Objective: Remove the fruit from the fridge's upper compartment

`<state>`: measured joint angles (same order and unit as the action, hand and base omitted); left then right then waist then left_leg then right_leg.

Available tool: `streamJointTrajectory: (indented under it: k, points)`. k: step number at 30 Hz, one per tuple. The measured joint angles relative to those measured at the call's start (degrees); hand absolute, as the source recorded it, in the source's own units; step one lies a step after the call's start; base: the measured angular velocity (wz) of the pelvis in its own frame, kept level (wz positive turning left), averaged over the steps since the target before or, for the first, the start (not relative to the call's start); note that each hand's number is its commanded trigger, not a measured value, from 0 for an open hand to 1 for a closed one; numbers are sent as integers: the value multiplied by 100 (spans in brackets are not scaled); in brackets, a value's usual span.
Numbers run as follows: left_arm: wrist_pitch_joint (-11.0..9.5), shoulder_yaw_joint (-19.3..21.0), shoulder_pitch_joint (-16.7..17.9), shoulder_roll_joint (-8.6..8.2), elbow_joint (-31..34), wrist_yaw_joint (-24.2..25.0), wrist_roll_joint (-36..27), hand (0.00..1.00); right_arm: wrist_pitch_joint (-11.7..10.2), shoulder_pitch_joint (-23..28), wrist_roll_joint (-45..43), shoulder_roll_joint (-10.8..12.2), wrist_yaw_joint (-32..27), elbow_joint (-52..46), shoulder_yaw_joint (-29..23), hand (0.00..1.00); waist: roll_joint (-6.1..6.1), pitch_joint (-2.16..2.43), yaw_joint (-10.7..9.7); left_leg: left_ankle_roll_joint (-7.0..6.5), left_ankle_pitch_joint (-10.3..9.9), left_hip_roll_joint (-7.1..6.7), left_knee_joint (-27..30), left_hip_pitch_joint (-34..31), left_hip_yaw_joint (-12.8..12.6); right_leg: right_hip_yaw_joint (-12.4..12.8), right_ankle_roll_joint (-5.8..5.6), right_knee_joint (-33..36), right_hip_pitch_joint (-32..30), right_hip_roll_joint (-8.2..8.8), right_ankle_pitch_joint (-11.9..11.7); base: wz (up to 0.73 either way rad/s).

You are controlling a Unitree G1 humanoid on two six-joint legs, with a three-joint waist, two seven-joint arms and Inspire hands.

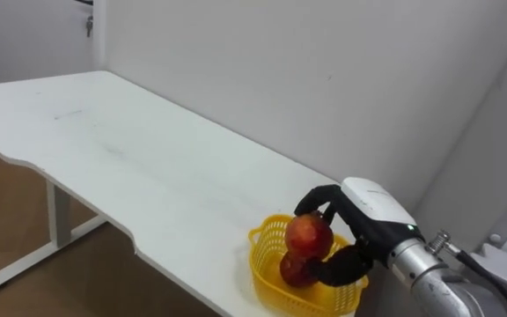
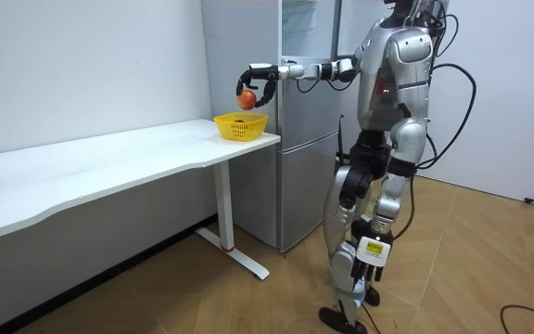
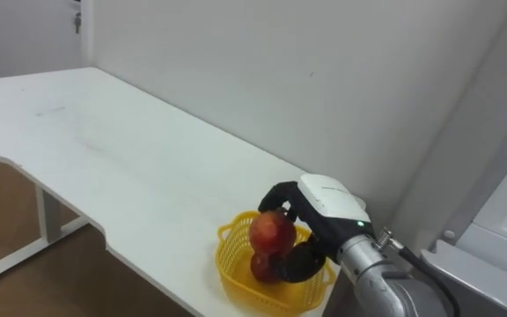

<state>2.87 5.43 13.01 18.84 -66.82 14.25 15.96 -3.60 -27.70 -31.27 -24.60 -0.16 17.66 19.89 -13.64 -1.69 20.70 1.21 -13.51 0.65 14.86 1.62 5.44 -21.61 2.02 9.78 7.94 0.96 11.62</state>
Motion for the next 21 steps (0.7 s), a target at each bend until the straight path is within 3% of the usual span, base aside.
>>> streamJointTrajectory:
  k: [2, 4, 7, 13, 21]
  points:
    - [50, -2, -11, -2, 22, 0, -2, 0, -3, -2, -52, 0, -2, 130, 137, 100, -2, 2, -2, 0, 0, -3, 0, -3, 9, -7, 0, 0, -1, -2, 0, 0]
    - [74, -2, -31, -1, 47, -1, -2, 0, 4, -1, -53, 1, 0, 262, 203, 69, -4, 3, -1, 0, 0, -7, 3, -11, 22, -25, 0, 2, -1, -1, 0, 2]
    - [83, -1, -34, -3, 116, 1, -1, 0, 20, -2, -76, 1, 1, 384, 233, 0, -15, 11, -1, 0, 0, -10, 40, -50, 42, -37, 0, 3, -18, -1, 0, 1]
    - [90, -6, -22, -5, 265, 9, -3, 0, 196, -3, -76, 1, 17, 409, 324, 0, -36, 27, -2, 0, 0, -17, 85, -101, 73, -47, 0, 6, -39, -6, 0, 2]
    - [191, -12, -27, -7, 265, 9, -3, 0, 239, -3, -19, 1, 33, 446, 380, 0, -18, 14, 0, 0, -2, -24, 101, -124, 100, -56, 0, 12, -48, 2, -1, 1]
